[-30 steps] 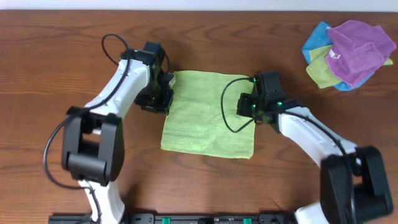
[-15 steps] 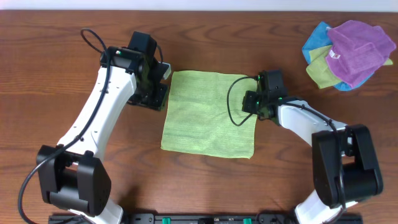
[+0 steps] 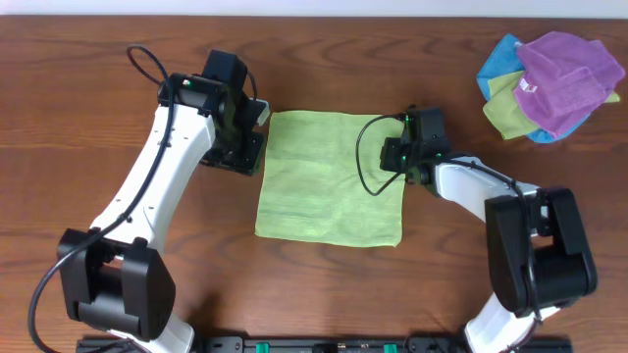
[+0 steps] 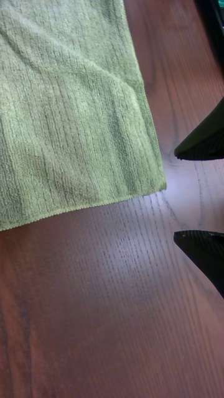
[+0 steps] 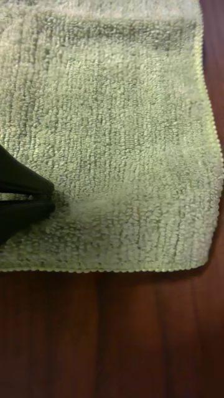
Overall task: Fold the cloth
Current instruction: 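Move both grippers down to the cloth's near corners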
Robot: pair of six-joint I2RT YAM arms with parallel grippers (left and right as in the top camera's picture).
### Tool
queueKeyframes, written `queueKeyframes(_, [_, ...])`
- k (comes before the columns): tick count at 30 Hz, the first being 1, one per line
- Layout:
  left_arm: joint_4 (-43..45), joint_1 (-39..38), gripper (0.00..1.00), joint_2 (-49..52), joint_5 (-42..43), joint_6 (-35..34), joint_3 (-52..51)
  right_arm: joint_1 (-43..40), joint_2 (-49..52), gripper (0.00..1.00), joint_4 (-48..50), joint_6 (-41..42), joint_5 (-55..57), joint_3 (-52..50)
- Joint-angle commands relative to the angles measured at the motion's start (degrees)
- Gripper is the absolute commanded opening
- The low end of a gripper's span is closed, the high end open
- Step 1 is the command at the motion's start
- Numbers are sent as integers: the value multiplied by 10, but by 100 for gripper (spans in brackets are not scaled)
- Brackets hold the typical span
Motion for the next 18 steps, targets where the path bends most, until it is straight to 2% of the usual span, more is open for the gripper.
queueKeyframes(1, [-2,0,38,3,-4,-7,5,-5,16,7,16,-18,12,5])
queueKeyframes(18, [-5,0,35,3,-3,-18,5,0,68,7,85,-58,7,7])
